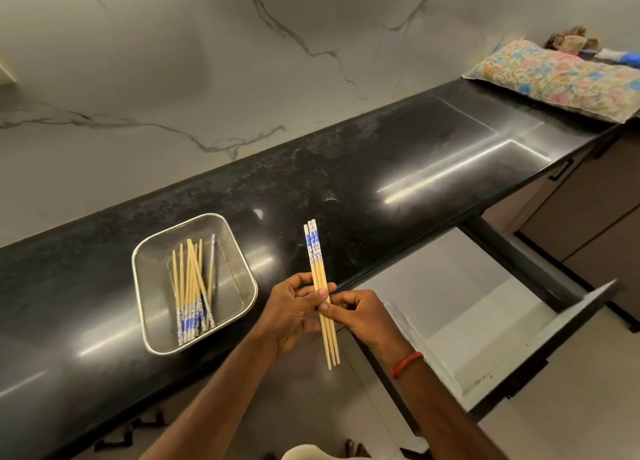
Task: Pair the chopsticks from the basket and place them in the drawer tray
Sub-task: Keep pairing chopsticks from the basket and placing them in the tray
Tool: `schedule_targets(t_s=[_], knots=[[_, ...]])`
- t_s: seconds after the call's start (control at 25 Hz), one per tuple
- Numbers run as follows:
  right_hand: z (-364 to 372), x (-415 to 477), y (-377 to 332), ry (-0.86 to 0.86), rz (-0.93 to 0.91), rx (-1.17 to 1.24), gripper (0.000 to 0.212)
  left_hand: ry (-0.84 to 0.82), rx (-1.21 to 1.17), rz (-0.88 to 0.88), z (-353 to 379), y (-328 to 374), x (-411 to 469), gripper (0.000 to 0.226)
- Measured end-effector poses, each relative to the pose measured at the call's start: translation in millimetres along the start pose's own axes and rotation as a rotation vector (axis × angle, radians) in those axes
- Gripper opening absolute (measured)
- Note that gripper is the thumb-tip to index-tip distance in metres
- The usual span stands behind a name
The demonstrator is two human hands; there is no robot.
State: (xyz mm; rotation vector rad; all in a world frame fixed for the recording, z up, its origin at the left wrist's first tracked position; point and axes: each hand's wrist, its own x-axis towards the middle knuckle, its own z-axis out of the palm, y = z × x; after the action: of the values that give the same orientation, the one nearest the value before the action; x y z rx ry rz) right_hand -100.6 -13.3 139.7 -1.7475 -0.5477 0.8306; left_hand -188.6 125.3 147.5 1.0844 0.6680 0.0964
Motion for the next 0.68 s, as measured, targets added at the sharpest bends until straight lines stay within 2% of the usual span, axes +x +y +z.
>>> schedule_targets(t_s=[0.28, 0.68], knots=[[-36.1, -5.9, 16.6, 0.01, 0.048, -0.046, 0.026, -0.015, 0.009, -0.033, 40.1, -19.9, 15.9, 0.032], [-90.2, -19.7, 52.0, -0.028, 0.117, -0.152, 0.027, 0.027, 0.081, -0.111, 86.6, -48.9, 37.2, 0.021]])
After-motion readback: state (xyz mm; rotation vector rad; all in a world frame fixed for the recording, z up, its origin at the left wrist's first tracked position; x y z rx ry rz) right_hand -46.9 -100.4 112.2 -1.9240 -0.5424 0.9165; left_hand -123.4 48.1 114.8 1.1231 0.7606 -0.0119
